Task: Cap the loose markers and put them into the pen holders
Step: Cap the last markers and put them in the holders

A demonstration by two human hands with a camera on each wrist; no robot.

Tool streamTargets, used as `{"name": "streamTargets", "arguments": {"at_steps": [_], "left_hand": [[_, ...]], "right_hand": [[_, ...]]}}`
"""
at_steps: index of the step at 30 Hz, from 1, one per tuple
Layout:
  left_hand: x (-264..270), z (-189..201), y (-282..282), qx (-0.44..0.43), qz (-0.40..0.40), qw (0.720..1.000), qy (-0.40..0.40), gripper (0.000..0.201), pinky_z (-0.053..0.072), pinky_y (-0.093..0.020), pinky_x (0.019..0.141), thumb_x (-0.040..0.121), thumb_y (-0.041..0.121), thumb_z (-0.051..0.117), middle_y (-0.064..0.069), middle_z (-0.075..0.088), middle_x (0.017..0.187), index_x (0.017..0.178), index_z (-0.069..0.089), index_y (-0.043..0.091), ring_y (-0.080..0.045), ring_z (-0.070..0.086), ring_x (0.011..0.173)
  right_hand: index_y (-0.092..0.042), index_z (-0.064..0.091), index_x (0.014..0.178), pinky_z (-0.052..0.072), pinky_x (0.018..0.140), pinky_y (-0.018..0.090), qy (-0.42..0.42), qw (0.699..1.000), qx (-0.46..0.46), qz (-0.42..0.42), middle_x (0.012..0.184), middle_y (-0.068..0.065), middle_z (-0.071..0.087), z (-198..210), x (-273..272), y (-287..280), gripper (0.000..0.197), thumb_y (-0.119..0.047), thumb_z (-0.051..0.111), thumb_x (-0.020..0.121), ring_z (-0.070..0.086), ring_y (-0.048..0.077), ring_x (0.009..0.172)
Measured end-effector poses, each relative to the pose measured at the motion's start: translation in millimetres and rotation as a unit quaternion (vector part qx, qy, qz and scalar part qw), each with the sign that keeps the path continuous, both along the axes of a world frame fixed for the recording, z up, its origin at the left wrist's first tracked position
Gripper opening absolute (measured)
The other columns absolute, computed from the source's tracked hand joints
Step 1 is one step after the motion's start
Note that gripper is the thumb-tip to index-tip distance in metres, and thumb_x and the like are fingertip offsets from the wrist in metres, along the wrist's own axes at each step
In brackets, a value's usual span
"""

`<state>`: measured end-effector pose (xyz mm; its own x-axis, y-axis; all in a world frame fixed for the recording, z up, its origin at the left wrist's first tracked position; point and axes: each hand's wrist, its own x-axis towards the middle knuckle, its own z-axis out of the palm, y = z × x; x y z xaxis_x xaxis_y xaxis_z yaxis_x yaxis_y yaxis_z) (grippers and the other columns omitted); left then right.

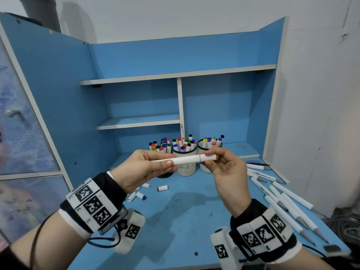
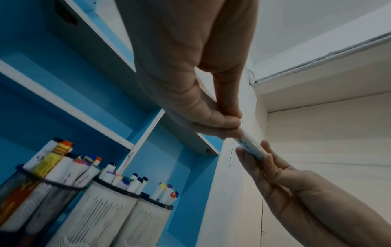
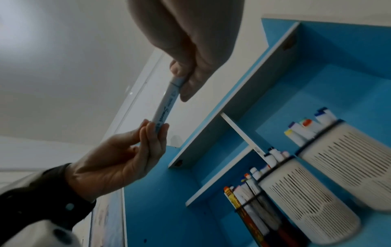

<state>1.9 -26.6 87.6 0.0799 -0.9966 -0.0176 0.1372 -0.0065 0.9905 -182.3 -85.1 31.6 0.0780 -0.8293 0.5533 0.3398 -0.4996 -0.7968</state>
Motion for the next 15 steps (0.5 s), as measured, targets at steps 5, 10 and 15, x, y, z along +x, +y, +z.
{"name": "streamTargets", "arguments": {"at_steps": [5,10,15], "left_hand": [[-15.0,6.0,-6.5,-0.029,0.037,0.991,-0.127,0.015,0.056,-0.025,0.077,0.079,-0.002,0.066,-0.020,0.072,0.088,0.094,0.070,0.000,-0.022,0.071,0.076],[-26.4,14.5,-18.4,-0.075,0.095,0.973,-0.199,0.011,0.053,-0.013,0.061,0.078,0.001,0.071,-0.004,0.071,0.067,0.088,0.069,0.003,-0.008,0.067,0.059],[-36.7,24.7,-43.8,-0.127,0.111,0.950,-0.263,0.013,0.040,-0.006,0.045,0.079,-0.001,0.071,-0.007,0.066,0.072,0.091,0.068,0.004,0.002,0.060,0.047]], "right_hand": [[-0.007,0.062,0.086,0.055,0.072,0.017,-0.029,0.991,0.115,0.056,0.085,0.008,0.070,-6.1,-15.0,-7.4,0.027,0.018,0.050,0.086,0.071,0.014,0.076],[-0.006,0.063,0.090,0.056,0.075,0.018,-0.028,0.983,0.174,0.047,0.084,0.010,0.072,-7.2,-42.3,-16.7,0.023,0.014,0.051,0.087,0.072,0.018,0.076],[-0.013,0.068,0.089,0.052,0.087,0.029,0.149,0.979,0.138,-0.001,0.092,0.011,0.072,-3.6,-77.2,-26.9,0.024,0.009,0.064,0.081,0.069,0.024,0.092]]}}
